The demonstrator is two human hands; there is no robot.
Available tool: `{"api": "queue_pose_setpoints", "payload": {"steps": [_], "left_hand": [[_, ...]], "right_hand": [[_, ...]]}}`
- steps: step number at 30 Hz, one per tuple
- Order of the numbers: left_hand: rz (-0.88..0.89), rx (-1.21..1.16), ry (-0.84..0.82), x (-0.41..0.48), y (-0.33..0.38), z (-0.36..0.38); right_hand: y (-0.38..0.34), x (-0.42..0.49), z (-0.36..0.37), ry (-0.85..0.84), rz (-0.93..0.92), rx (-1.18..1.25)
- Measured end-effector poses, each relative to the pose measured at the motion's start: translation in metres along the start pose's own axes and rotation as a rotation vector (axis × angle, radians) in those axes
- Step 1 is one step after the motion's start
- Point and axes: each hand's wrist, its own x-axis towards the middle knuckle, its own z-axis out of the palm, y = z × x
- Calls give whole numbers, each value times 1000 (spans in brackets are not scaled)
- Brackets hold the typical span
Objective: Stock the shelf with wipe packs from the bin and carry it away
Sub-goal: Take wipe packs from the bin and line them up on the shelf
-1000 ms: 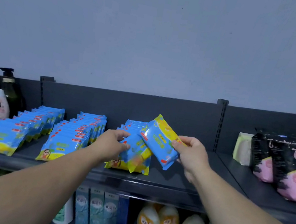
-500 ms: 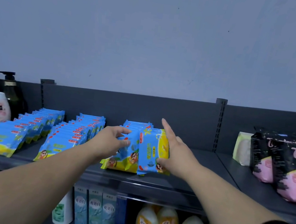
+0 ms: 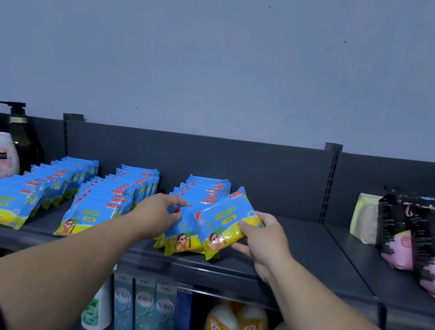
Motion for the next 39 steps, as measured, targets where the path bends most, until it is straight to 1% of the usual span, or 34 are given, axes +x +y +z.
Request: {"api": "queue_pose_setpoints", "payload": {"steps": [2, 3, 5, 7, 9, 11, 13, 15, 18, 21, 23, 25, 28, 34, 39], "left_hand": [[-1, 20, 7, 6, -6, -2], [0, 34, 20, 10, -9, -3], [-16, 24, 59, 16, -16, -4], [-37, -51, 88, 20, -22, -2], [-20, -122, 113, 22, -27, 2], [38, -129, 133, 22, -32, 7], [123, -95, 104, 19, -38, 11], [190, -23, 30, 15, -43, 12], [249, 96, -38, 13, -48, 11], [290, 162, -71, 16, -51, 7], [314, 248, -117, 19, -51, 6], [332, 363, -167, 23, -50, 5], [343, 458, -213, 29, -51, 5], [354, 484, -180, 31, -55, 13], [354, 517, -278, 26, -61, 6]], "right_hand": [[6, 0, 7, -23, 50, -5], [9, 0, 11, -27, 59, -52], [16, 1, 18, 24, 12, -289], [17, -1, 25, 84, -38, -552], [13, -4, 30, 98, -81, -707], [7, -5, 33, 64, -120, -850], [2, -9, 39, 22, -149, -985], [1, -14, 48, 11, -171, -1112], [1, -24, 61, 45, -172, -1344], [7, -28, 70, 21, -164, -1550], [9, -26, 72, 52, -194, -1533], [10, -24, 74, 83, -282, -1493], [11, -23, 78, 53, -351, -1584], [23, -20, 85, 80, -284, -1586], [19, -24, 84, -27, -198, -1616]]}}
